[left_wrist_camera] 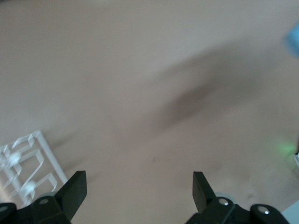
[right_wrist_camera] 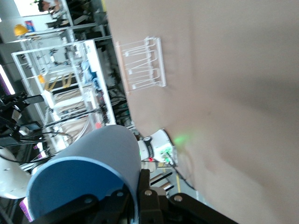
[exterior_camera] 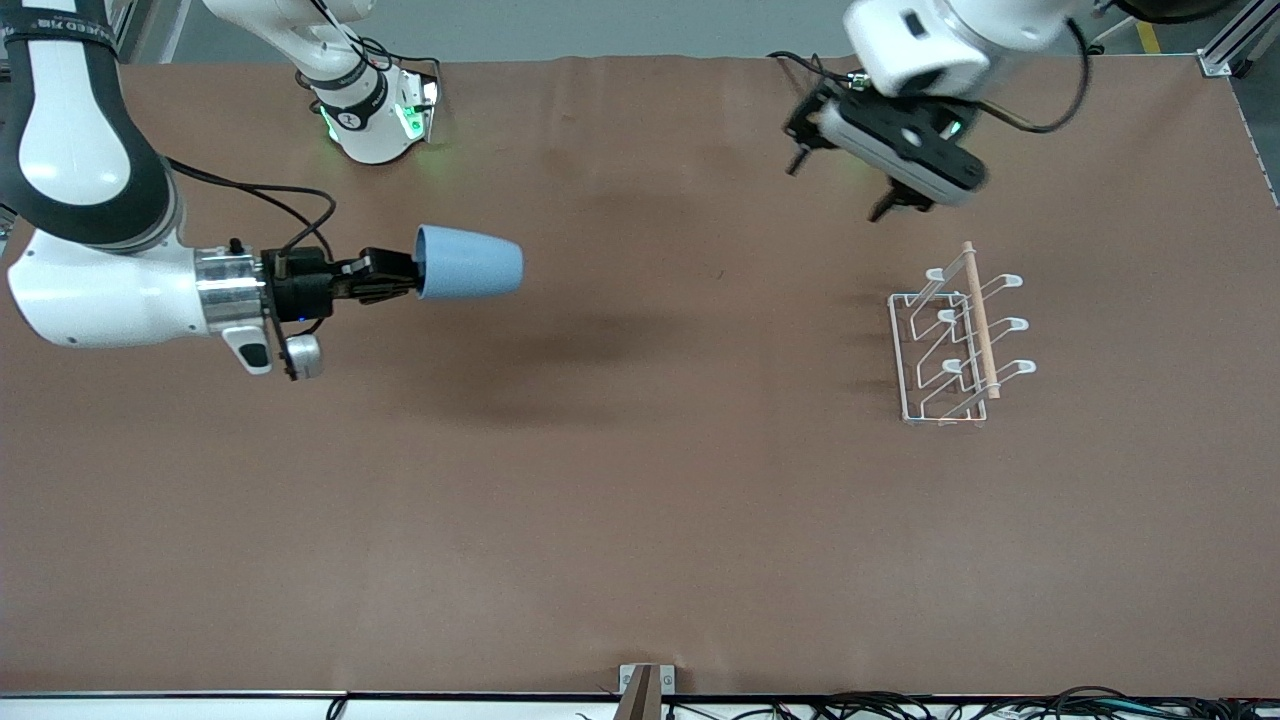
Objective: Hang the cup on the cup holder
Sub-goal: 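Lift the blue cup sideways with the right gripper while the left gripper approaches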
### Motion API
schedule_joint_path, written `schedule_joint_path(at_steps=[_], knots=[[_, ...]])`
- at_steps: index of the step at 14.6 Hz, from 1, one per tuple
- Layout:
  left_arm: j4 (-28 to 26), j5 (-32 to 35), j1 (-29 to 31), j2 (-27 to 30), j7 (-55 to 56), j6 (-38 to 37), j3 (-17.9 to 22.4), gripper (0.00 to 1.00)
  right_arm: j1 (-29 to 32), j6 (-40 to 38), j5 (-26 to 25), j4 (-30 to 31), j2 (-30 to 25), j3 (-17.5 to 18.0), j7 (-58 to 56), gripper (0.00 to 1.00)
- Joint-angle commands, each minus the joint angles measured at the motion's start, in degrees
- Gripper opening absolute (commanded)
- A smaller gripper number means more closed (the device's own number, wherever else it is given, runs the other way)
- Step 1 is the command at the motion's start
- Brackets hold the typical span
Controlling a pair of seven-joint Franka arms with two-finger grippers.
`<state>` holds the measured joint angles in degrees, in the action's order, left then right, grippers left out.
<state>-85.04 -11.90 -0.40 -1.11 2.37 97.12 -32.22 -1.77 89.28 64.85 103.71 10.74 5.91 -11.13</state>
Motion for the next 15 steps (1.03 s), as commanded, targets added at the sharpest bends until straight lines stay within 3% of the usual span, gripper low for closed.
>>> schedule_joint_path(at_steps=[1, 7, 9, 15], knots=[[5.04, -0.23, -0.91, -3.62, -1.66, 3.23, -3.46, 1.00, -2.61, -1.38, 5.44, 0.18, -0.11, -0.37, -0.39, 0.01], [10.85, 5.56, -11.54, -10.66, -3.51, 9.39, -4.08, 1.00, -7.71, -1.91, 11.52, -0.35, 0.33, -0.46, -0.74, 0.02], [11.12, 5.74, -13.57, -12.06, -3.42, 10.98, -3.82, 1.00, -8.25, -1.83, 11.96, -0.70, 0.33, -0.37, -0.74, 0.02], [13.05, 14.70, -19.72, -17.42, -3.51, 15.99, -3.64, 1.00, -9.22, -1.91, 11.79, -1.05, 0.33, -0.46, -0.92, 0.03]])
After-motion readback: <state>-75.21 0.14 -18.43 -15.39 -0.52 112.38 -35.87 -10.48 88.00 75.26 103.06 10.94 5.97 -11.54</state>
